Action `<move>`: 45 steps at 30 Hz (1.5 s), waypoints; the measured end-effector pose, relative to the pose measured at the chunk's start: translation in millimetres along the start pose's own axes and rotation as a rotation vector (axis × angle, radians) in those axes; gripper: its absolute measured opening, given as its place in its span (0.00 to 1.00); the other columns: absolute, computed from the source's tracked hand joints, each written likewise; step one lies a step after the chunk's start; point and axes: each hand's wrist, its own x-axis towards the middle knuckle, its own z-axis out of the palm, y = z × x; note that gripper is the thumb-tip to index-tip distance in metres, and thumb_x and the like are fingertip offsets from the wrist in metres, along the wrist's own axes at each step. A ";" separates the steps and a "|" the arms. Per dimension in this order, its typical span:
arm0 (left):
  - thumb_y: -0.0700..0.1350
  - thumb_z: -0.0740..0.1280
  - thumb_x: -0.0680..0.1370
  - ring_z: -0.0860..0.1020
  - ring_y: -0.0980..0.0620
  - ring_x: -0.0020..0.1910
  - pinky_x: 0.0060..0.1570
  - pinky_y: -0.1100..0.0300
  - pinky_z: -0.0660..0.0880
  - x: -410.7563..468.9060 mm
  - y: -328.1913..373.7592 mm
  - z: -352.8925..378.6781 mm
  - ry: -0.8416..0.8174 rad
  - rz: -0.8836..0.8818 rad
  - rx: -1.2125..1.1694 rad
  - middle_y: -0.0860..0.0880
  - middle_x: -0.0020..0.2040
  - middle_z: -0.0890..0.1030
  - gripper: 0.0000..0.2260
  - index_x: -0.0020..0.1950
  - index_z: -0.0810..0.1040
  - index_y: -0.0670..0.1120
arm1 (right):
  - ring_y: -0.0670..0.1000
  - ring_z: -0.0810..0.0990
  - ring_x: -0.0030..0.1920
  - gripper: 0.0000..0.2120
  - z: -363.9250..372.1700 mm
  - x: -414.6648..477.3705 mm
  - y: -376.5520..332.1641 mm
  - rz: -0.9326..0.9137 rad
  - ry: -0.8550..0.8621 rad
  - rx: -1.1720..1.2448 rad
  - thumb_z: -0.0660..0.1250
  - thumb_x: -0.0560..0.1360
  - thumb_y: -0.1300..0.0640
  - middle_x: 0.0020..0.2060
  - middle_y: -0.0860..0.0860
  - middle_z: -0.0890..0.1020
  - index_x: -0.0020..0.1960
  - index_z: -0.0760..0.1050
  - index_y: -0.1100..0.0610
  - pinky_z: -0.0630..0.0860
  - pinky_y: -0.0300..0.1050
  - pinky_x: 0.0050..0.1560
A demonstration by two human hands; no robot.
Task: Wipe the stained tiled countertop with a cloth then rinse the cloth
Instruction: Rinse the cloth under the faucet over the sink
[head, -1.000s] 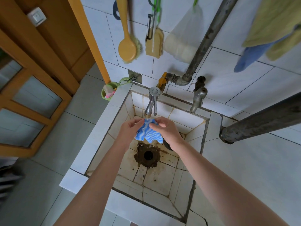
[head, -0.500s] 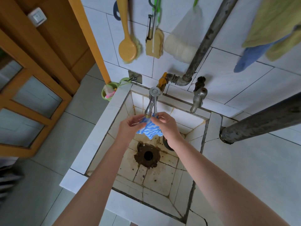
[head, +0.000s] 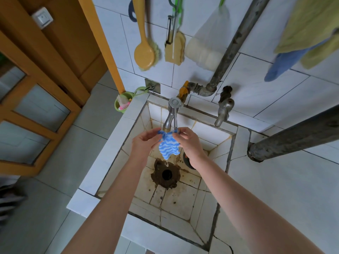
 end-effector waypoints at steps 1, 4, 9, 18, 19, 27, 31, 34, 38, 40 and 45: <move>0.31 0.66 0.73 0.81 0.50 0.48 0.48 0.64 0.79 0.3 0.1 0.8 0.000 -0.005 -0.021 0.44 0.49 0.81 0.12 0.54 0.78 0.41 | 0.52 0.79 0.48 0.05 0.6 -0.3 -0.7 0.009 -0.012 0.015 0.67 0.75 0.63 0.46 0.53 0.80 0.50 0.72 0.61 0.77 0.42 0.47; 0.29 0.66 0.72 0.81 0.49 0.49 0.49 0.62 0.79 -0.1 0.8 3.5 -0.010 -0.017 -0.062 0.44 0.50 0.81 0.13 0.54 0.78 0.41 | 0.54 0.80 0.50 0.06 2.1 -0.7 -2.3 0.018 -0.034 0.042 0.68 0.74 0.64 0.48 0.55 0.80 0.49 0.73 0.60 0.79 0.47 0.51; 0.33 0.67 0.73 0.82 0.51 0.46 0.44 0.64 0.79 -1.9 1.9 3.9 -0.007 -0.017 -0.060 0.45 0.45 0.83 0.08 0.50 0.79 0.42 | 0.54 0.81 0.52 0.14 1.0 -1.9 -6.0 0.007 -0.122 0.022 0.69 0.73 0.66 0.52 0.58 0.81 0.58 0.75 0.62 0.80 0.46 0.52; 0.36 0.67 0.74 0.81 0.51 0.47 0.50 0.63 0.78 -1.4 3.0 -0.4 0.057 0.043 0.035 0.44 0.48 0.82 0.06 0.50 0.79 0.43 | 0.48 0.80 0.43 0.07 11.3 -3.2 -16.6 -0.009 -0.083 -0.046 0.67 0.75 0.63 0.52 0.61 0.81 0.52 0.77 0.62 0.79 0.37 0.39; 0.37 0.68 0.74 0.81 0.52 0.48 0.51 0.64 0.77 -1.6 2.4 -1.3 0.056 0.064 0.102 0.45 0.48 0.82 0.07 0.51 0.80 0.43 | 0.47 0.80 0.43 0.06 12.9 -2.8 -17.1 -0.007 -0.077 -0.041 0.67 0.76 0.61 0.52 0.60 0.81 0.52 0.76 0.62 0.78 0.38 0.39; 0.39 0.70 0.73 0.79 0.51 0.45 0.49 0.62 0.77 -2.1 0.2 -2.5 0.069 0.080 0.212 0.47 0.44 0.83 0.04 0.45 0.81 0.47 | 0.56 0.79 0.54 0.08 13.5 -2.2 -16.3 0.013 -0.108 -0.107 0.64 0.78 0.60 0.54 0.59 0.80 0.56 0.74 0.60 0.80 0.43 0.44; 0.37 0.68 0.74 0.81 0.55 0.39 0.40 0.67 0.78 -3.3 1.4 1.1 0.028 0.084 0.189 0.47 0.42 0.82 0.04 0.47 0.81 0.44 | 0.52 0.79 0.52 0.09 11.7 -4.3 -16.1 0.029 -0.140 -0.110 0.66 0.77 0.59 0.52 0.54 0.80 0.56 0.75 0.59 0.80 0.41 0.44; 0.34 0.67 0.74 0.81 0.53 0.40 0.41 0.67 0.77 -1.5 2.0 1.3 0.005 0.119 0.224 0.44 0.44 0.83 0.08 0.52 0.81 0.39 | 0.49 0.81 0.50 0.09 10.6 -6.2 -16.6 0.019 -0.141 -0.066 0.69 0.74 0.56 0.50 0.54 0.81 0.53 0.76 0.58 0.81 0.43 0.44; 0.31 0.67 0.72 0.81 0.54 0.42 0.43 0.66 0.77 -1.0 -0.3 -2.2 -0.042 0.142 0.251 0.43 0.46 0.83 0.11 0.54 0.80 0.38 | 0.56 0.81 0.50 0.03 12.1 -4.0 -16.3 0.015 -0.039 -0.076 0.70 0.74 0.59 0.51 0.60 0.81 0.45 0.76 0.55 0.81 0.50 0.47; 0.31 0.67 0.73 0.81 0.52 0.45 0.46 0.64 0.78 -1.6 -1.4 -4.5 -0.050 0.145 0.235 0.43 0.48 0.83 0.12 0.55 0.80 0.39 | 0.55 0.81 0.50 0.04 12.3 -3.3 -16.6 0.021 -0.004 -0.084 0.68 0.75 0.59 0.51 0.59 0.82 0.43 0.75 0.53 0.81 0.45 0.44; 0.42 0.68 0.75 0.79 0.57 0.50 0.51 0.66 0.72 -2.3 -2.5 -7.6 -0.039 0.103 0.320 0.50 0.51 0.82 0.09 0.54 0.80 0.49 | 0.53 0.81 0.49 0.04 10.8 -5.3 -14.1 0.020 -0.087 -0.085 0.66 0.77 0.59 0.51 0.57 0.81 0.51 0.75 0.58 0.81 0.46 0.47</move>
